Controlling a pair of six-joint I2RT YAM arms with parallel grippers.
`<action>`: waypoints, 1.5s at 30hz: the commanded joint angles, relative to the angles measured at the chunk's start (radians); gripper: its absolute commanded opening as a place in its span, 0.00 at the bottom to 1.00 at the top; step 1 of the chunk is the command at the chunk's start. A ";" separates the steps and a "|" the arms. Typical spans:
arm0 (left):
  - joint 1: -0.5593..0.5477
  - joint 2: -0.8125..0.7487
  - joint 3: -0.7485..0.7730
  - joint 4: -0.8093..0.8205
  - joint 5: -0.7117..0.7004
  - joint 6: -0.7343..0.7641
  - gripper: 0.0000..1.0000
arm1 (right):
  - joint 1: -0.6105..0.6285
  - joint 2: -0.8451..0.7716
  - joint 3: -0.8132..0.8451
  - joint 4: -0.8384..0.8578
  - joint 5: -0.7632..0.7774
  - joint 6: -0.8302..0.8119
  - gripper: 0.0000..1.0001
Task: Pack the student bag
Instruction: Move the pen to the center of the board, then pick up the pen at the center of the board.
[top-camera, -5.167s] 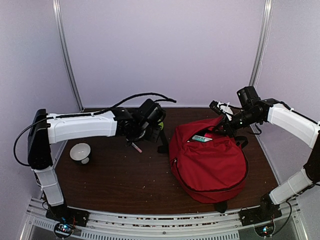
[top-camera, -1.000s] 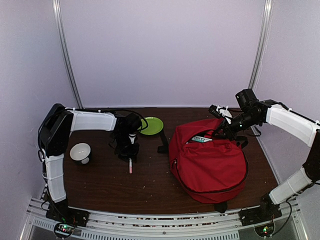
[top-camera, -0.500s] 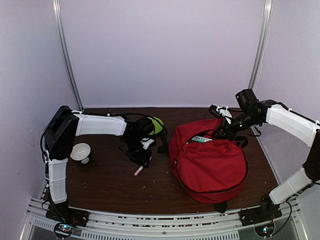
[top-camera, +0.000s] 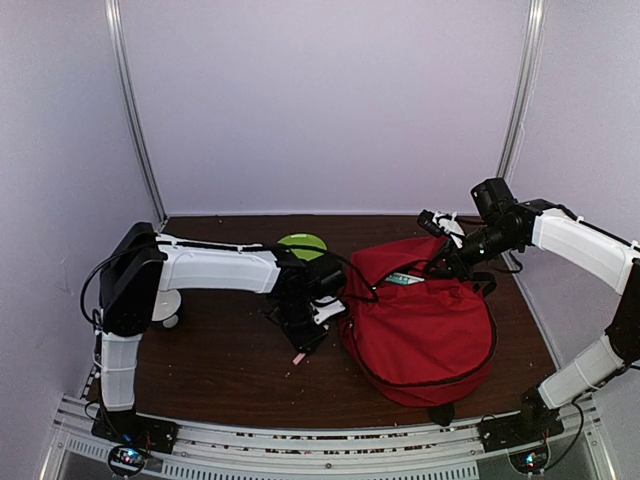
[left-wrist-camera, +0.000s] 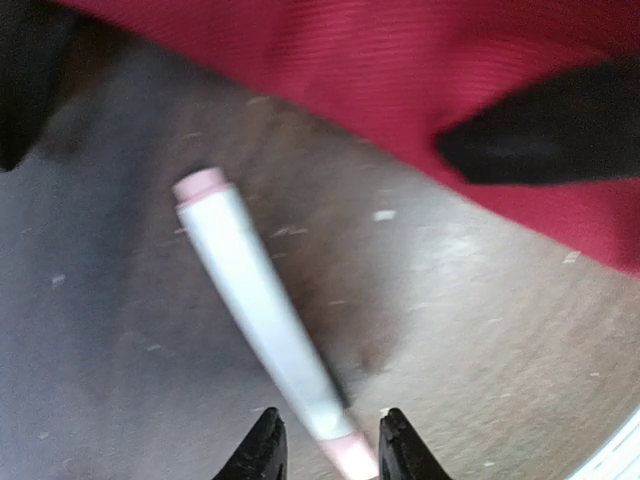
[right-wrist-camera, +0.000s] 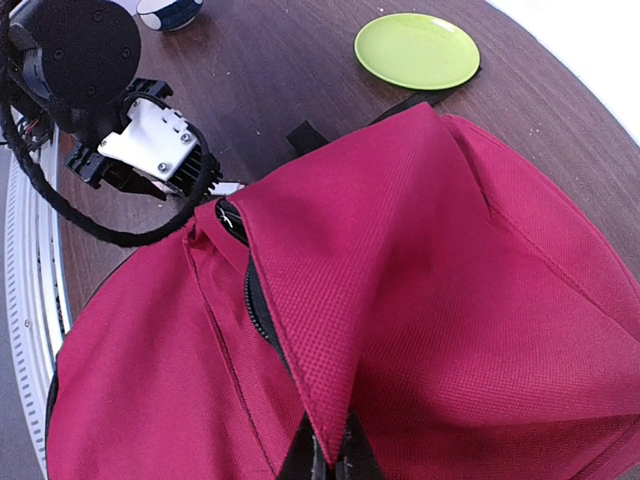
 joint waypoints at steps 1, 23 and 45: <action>0.010 0.022 0.056 -0.056 -0.105 -0.003 0.35 | 0.003 -0.002 -0.001 -0.028 -0.046 -0.001 0.00; 0.031 0.086 0.167 -0.133 0.071 -0.317 0.33 | 0.003 0.004 -0.001 -0.028 -0.049 0.000 0.00; 0.031 0.183 0.208 -0.171 -0.032 -0.332 0.15 | 0.002 0.002 -0.004 -0.029 -0.051 -0.007 0.00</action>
